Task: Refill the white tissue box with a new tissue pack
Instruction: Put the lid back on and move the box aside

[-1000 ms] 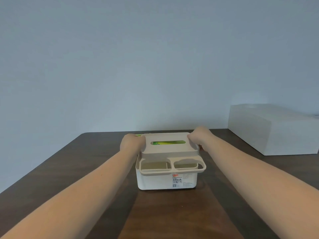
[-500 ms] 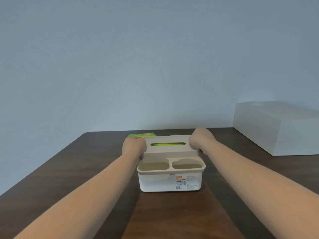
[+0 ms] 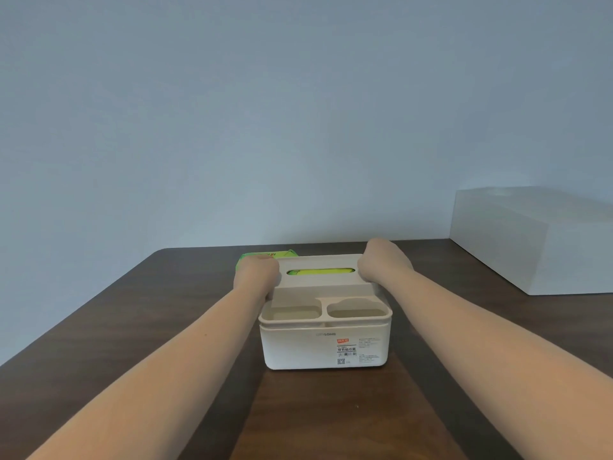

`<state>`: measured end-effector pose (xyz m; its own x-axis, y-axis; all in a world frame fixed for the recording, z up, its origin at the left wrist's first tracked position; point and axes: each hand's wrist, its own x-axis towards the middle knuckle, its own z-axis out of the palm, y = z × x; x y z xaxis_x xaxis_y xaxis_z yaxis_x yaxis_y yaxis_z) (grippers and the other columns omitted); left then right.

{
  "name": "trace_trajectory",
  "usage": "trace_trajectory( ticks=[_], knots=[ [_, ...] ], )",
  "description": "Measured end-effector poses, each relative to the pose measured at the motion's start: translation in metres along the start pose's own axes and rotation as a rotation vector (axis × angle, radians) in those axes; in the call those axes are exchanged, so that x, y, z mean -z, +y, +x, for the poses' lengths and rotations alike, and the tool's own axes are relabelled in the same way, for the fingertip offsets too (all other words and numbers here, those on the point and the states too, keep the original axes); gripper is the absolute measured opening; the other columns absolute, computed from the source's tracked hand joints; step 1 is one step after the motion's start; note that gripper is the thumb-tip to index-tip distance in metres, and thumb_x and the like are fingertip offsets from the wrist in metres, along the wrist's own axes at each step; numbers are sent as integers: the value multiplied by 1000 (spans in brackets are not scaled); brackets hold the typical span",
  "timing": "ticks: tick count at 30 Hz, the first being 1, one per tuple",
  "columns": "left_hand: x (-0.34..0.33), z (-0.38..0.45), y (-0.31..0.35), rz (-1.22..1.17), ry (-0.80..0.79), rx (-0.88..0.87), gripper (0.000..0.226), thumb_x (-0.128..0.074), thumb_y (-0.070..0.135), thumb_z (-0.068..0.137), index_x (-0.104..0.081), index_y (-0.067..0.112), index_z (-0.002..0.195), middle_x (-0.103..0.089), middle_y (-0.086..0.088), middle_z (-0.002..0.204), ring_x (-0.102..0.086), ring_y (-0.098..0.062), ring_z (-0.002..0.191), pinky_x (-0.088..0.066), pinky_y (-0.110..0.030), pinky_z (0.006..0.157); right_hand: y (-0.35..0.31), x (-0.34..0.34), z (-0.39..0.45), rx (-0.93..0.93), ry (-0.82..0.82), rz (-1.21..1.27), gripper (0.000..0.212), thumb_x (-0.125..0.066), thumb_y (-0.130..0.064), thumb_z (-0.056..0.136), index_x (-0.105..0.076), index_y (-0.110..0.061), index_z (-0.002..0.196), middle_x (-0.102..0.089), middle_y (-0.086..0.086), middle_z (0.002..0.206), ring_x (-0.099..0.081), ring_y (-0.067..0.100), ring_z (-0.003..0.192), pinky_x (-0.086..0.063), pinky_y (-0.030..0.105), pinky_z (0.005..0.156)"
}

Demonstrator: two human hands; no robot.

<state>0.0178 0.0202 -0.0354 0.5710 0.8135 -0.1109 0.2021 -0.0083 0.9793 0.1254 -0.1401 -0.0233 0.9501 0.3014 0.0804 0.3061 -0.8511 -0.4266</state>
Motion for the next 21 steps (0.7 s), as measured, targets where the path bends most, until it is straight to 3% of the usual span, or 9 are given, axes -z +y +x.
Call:
trace_trajectory(
  ticks=[2, 5, 7, 10, 12, 13, 15, 18, 21],
  knots=[
    [-2, 8, -3, 128, 11, 25, 29, -40, -7, 84, -61, 14, 84, -43, 1, 64, -47, -24, 67, -41, -24, 54, -2, -2, 4, 8, -3, -11, 24, -46, 2, 82, -45, -10, 62, -48, 3, 64, -43, 17, 53, -34, 25, 49],
    [-2, 4, -2, 247, -3, -39, 44, -33, -5, 85, -58, 30, 97, -51, 0, 75, -38, -21, 50, -32, -24, 49, -2, -6, 7, 24, 2, -44, 24, -46, 2, 83, -45, -11, 63, -47, 2, 65, -45, 19, 57, -31, 24, 47],
    [-3, 7, -6, 247, -21, -70, 42, -34, -2, 90, -60, 26, 109, -47, 7, 70, -42, -17, 56, -34, -23, 50, -1, -8, 8, 21, 17, -38, 25, -46, 2, 84, -45, -12, 63, -47, 2, 65, -44, 18, 56, -31, 24, 47],
    [-5, 12, -12, 198, 18, -171, 37, -41, 5, 93, -63, 5, 123, -43, 10, 67, -50, -22, 81, -38, -18, 56, 0, -9, 5, 18, 26, -9, 24, -46, 1, 84, -45, -12, 64, -48, 2, 66, -45, 18, 57, -31, 24, 47],
    [-1, 4, -10, 281, 32, -175, 31, -42, 7, 93, -67, 2, 111, -42, 8, 65, -47, -24, 85, -41, -22, 58, 0, -8, 2, 5, 21, 10, 22, -46, 1, 85, -47, -11, 66, -48, 2, 67, -43, 17, 56, -32, 25, 48],
    [1, -1, -9, 341, 13, -137, 26, -41, 7, 92, -66, 1, 94, -41, 5, 64, -47, -25, 84, -45, -26, 63, 0, -7, 0, -6, 14, 21, 21, -46, 0, 85, -48, -10, 66, -48, 3, 67, -43, 17, 56, -33, 26, 49],
    [5, -12, -6, 504, -11, -62, 26, -37, 7, 91, -55, 4, 72, -43, -3, 66, -48, -26, 78, -44, -33, 73, 2, -5, -3, -24, -16, 49, 18, -45, -3, 87, -50, -7, 70, -51, 4, 70, -48, 20, 60, -37, 27, 54],
    [9, -14, -13, 585, -43, -79, 40, -31, 23, 94, -63, 2, 107, -59, -9, 92, -50, -28, 86, -40, -32, 80, 6, -3, -8, -23, -70, 96, 19, -38, -15, 96, -51, -7, 86, -54, 9, 85, -60, 31, 91, -45, 34, 78],
    [16, -23, -25, 602, -37, -158, 54, -25, 39, 97, -61, 6, 120, -61, -11, 107, -51, -28, 92, -40, -31, 80, 18, -2, -14, 38, -73, 162, 39, -30, -29, 99, -52, -4, 77, -56, 10, 76, -57, 31, 82, -44, 34, 76]
  ],
)
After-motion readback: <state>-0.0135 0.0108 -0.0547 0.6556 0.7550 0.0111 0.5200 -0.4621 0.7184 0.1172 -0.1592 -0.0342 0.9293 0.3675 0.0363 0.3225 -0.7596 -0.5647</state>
